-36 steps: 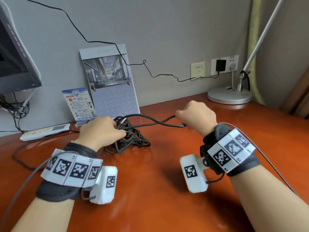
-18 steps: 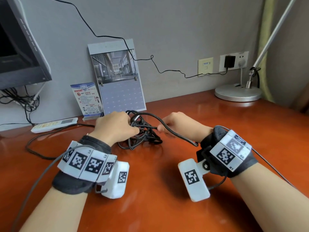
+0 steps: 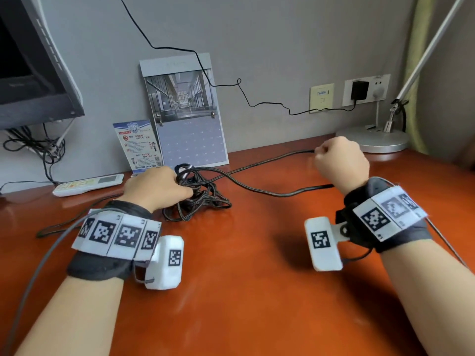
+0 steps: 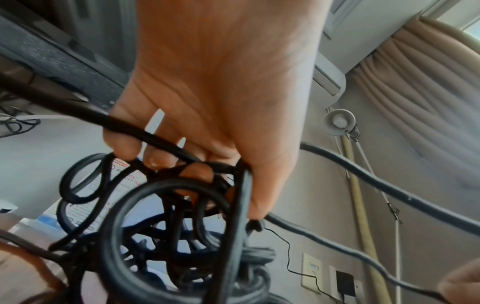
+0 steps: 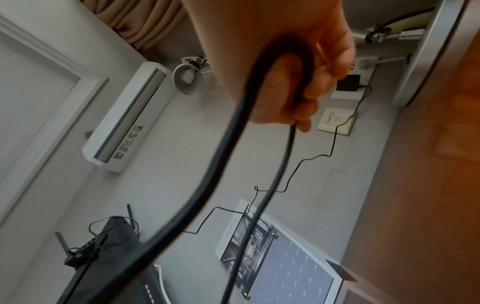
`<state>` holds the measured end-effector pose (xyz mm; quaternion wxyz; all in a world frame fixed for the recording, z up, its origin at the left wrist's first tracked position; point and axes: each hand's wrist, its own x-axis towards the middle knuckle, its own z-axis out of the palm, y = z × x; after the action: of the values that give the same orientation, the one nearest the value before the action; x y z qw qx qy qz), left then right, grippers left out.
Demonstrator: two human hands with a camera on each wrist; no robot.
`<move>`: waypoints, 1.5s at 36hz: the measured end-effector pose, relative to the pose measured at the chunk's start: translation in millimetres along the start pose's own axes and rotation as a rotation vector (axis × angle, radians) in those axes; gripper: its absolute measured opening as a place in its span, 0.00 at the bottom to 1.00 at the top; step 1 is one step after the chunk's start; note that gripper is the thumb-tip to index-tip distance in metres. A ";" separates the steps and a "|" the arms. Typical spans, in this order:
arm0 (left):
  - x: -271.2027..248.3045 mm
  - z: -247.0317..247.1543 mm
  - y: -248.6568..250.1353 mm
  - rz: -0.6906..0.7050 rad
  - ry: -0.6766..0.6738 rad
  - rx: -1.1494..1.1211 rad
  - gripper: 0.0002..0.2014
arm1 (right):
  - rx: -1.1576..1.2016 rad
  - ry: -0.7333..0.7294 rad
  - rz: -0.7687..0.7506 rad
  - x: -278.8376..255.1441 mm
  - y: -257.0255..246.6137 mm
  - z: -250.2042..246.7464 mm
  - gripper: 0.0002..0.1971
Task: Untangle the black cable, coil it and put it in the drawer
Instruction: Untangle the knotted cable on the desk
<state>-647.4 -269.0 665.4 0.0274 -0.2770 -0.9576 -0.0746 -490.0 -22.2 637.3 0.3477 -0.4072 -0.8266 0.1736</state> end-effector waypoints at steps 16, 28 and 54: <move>-10.6 6.7 33.1 0.136 0.060 0.174 0.12 | 0.101 -0.560 -0.693 -43.8 -47.1 19.6 0.19; -14.1 5.8 32.4 0.153 0.006 -0.064 0.14 | 0.091 -0.287 -0.482 -36.4 -45.9 16.4 0.11; -9.3 4.2 24.7 0.103 0.006 0.090 0.14 | -0.026 0.090 -0.653 -23.2 -33.3 2.1 0.25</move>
<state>-626.3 -252.6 663.5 0.0462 -0.3242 -0.9444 -0.0310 -500.0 -60.8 644.8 0.4161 -0.1323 -0.8993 0.0242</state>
